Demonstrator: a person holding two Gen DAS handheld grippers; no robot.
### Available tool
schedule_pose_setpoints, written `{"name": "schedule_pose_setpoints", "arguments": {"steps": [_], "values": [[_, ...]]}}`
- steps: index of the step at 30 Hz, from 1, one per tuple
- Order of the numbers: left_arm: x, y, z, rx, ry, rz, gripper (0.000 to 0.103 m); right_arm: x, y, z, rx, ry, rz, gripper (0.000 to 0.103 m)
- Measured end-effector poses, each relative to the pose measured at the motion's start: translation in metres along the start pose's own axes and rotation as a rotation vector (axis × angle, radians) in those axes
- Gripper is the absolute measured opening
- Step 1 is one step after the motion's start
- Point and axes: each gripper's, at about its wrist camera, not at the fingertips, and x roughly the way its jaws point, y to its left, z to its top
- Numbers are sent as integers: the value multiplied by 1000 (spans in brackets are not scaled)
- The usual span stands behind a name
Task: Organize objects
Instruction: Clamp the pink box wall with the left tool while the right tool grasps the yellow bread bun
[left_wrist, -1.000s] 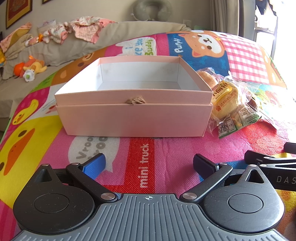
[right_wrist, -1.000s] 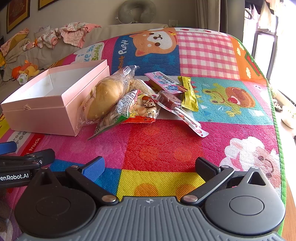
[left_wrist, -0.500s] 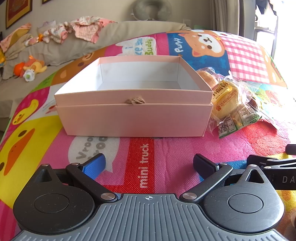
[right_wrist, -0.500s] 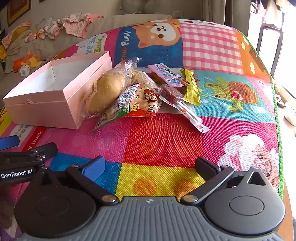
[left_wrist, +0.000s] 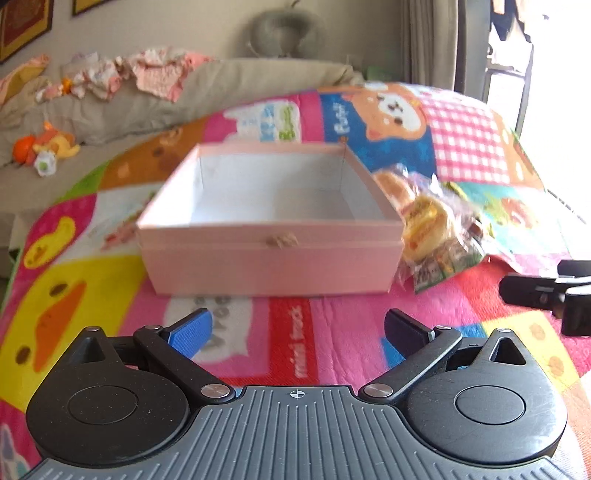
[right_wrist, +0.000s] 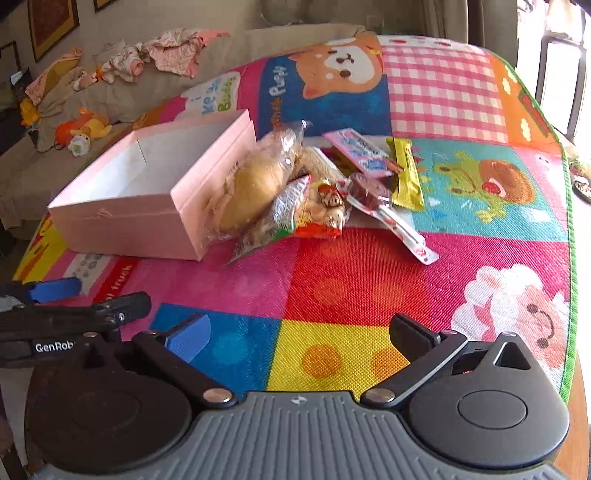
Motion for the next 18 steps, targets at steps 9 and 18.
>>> {"name": "schedule_pose_setpoints", "arguments": {"steps": [9, 18], "values": [[37, 69, 112, 67, -56, 125, 103, -84, -9, 82, -12, -379, 3, 103], [130, 115, 107, -7, 166, 95, 79, -50, -28, 110, -167, -287, 26, 91]]}}
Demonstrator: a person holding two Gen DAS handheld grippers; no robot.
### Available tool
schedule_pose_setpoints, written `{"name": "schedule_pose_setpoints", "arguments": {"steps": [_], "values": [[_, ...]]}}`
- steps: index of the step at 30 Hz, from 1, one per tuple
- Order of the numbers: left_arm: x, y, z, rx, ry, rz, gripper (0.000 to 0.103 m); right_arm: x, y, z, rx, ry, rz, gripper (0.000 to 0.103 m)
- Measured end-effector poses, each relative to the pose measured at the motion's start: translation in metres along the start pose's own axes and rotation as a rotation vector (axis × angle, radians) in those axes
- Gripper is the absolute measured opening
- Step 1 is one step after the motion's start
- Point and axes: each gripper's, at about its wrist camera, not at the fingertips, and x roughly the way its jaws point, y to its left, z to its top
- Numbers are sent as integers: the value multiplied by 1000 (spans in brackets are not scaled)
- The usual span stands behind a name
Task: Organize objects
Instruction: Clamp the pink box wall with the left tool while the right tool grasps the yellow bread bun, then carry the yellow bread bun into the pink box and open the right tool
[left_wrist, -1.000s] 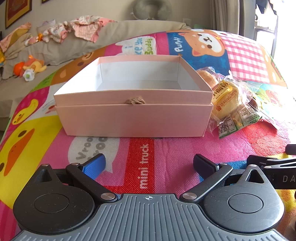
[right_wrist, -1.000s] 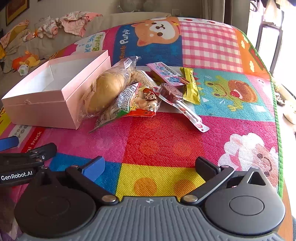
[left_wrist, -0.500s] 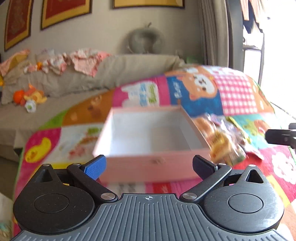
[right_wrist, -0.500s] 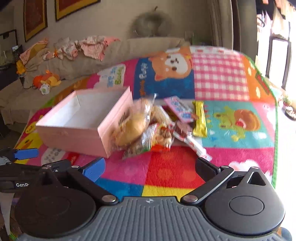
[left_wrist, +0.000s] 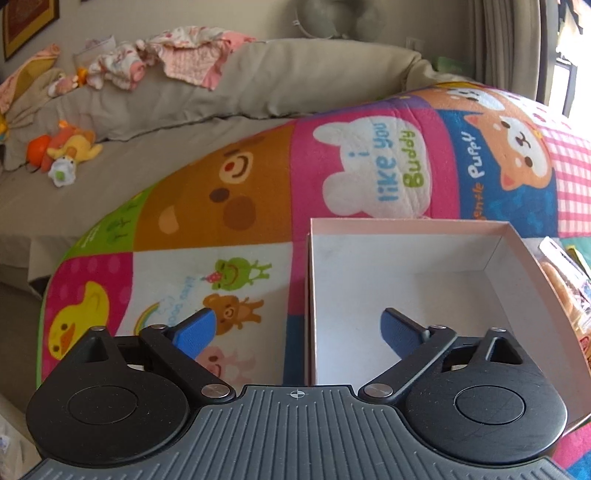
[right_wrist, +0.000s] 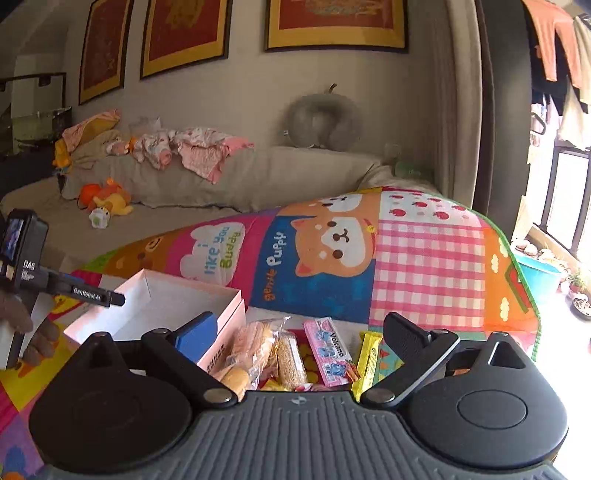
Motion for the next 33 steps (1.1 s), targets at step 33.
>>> {"name": "schedule_pose_setpoints", "arguments": {"steps": [33], "values": [[-9, -87, -43, 100, 24, -54, 13, 14, -17, -87, 17, 294, 7, 53]]}}
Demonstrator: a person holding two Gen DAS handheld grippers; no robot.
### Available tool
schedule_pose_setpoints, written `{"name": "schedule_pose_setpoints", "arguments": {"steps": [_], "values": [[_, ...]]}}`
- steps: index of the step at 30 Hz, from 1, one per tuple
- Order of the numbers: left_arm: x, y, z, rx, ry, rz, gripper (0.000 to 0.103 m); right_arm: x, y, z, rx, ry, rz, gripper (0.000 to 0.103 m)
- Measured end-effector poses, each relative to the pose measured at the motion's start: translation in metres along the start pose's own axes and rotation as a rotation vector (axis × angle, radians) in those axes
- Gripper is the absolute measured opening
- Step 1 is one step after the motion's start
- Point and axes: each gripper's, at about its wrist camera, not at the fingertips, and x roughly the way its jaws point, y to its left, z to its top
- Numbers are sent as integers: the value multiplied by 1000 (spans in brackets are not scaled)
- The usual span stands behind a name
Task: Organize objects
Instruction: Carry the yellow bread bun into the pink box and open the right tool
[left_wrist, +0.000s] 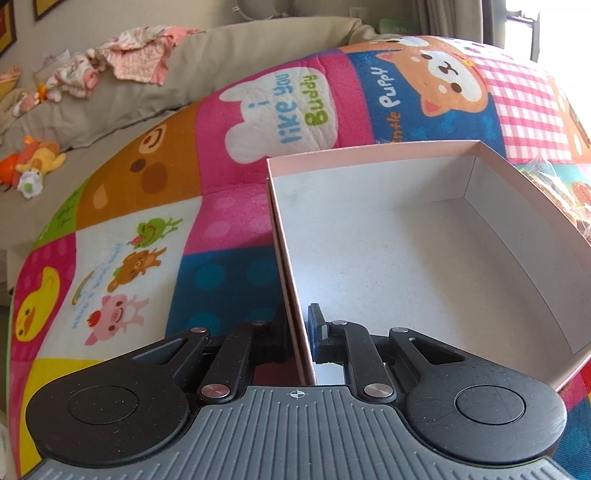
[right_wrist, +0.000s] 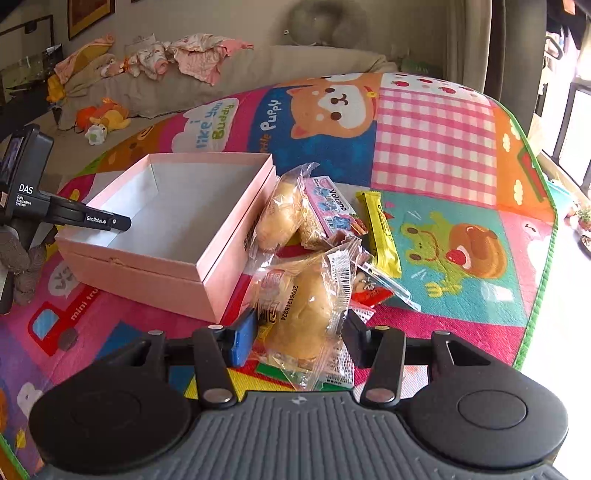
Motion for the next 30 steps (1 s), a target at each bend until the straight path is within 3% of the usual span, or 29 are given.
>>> {"name": "schedule_pose_setpoints", "arguments": {"steps": [3, 6, 12, 20, 23, 26, 27, 30], "values": [[-1, 6, -3, -36, 0, -32, 13, -7, 3, -11, -28, 2, -49, 69], [-2, 8, -5, -49, -8, -45, 13, -18, 10, -18, -114, -29, -82, 76], [-3, 7, -5, -46, -8, -44, 14, -18, 30, -17, -270, -91, -78, 81], [-1, 8, -3, -48, 0, -49, 13, 13, 51, -33, -438, -17, -92, 81], [2, 14, 2, -94, 18, -69, 13, 10, 51, -30, -429, -8, -89, 76], [5, 19, 4, -122, 26, -78, 13, 5, 47, -23, -386, 19, -69, 60], [5, 19, 5, -125, 25, -76, 13, 3, 46, -21, -362, 35, -65, 49], [8, 19, 7, -139, 26, -68, 13, -7, 42, -17, -262, 103, 33, 46]]}}
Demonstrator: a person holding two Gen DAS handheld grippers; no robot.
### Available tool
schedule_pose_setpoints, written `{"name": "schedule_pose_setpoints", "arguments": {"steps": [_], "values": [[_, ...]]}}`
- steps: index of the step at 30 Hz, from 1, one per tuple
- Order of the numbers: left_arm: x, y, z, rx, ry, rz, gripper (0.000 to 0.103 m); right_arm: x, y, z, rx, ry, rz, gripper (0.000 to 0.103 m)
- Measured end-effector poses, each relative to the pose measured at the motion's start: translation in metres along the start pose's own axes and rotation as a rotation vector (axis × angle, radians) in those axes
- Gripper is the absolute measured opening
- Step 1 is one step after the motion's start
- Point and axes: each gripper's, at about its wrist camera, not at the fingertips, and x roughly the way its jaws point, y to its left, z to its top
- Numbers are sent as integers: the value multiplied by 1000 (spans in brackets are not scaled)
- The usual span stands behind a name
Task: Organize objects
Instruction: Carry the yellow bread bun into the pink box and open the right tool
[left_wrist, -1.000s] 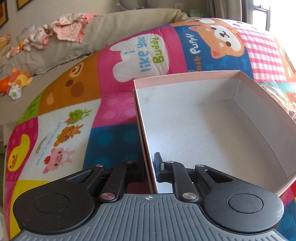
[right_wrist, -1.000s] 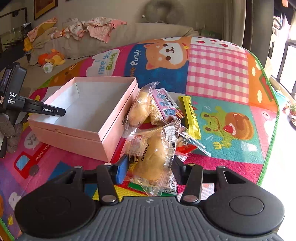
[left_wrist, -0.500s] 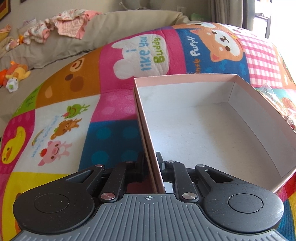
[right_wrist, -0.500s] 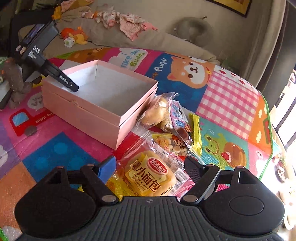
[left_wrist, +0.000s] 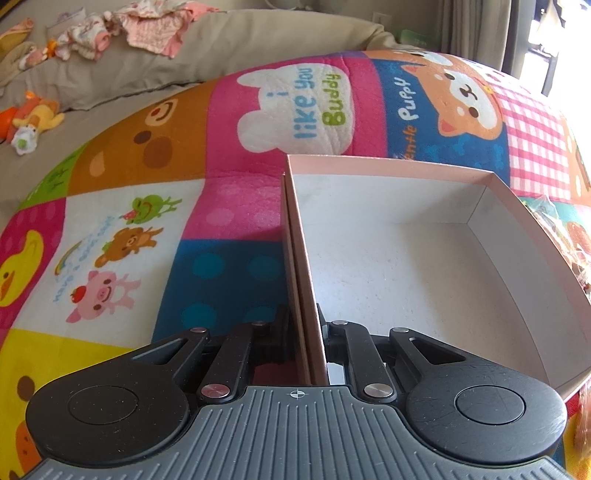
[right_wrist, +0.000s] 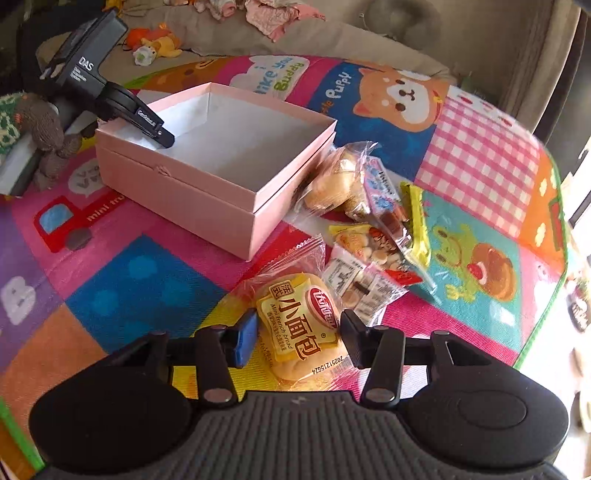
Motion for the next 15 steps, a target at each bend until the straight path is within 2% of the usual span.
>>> {"name": "schedule_pose_setpoints", "arguments": {"steps": [2, 3, 4, 6, 11, 12, 13, 14, 15], "values": [[0, 1, 1, -16, 4, -1, 13, -7, 4, -2, -1, -3, 39, 46], [0, 1, 1, -22, 7, -3, 13, -10, 9, -2, -26, -19, 17, 55], [-1, 1, 2, -22, 6, -4, 13, -12, 12, -3, -52, -36, -14, 71], [-4, 0, 1, -14, 10, -3, 13, -12, 14, -3, -81, -60, -54, 84], [-7, 3, 1, -15, 22, -5, 14, 10, 5, -4, -41, -14, 2, 83], [-8, 4, 1, -16, 18, -6, 14, 14, 4, -4, -26, -11, 21, 81], [-8, 5, 2, -16, 13, -6, 13, 15, 4, -3, -15, -3, 40, 64], [-7, 6, 2, -14, 10, -5, 13, 16, 5, -2, -10, 8, 68, 52], [-7, 6, 2, -12, 9, -6, 13, 13, 8, -1, -6, 15, 81, 52]]}}
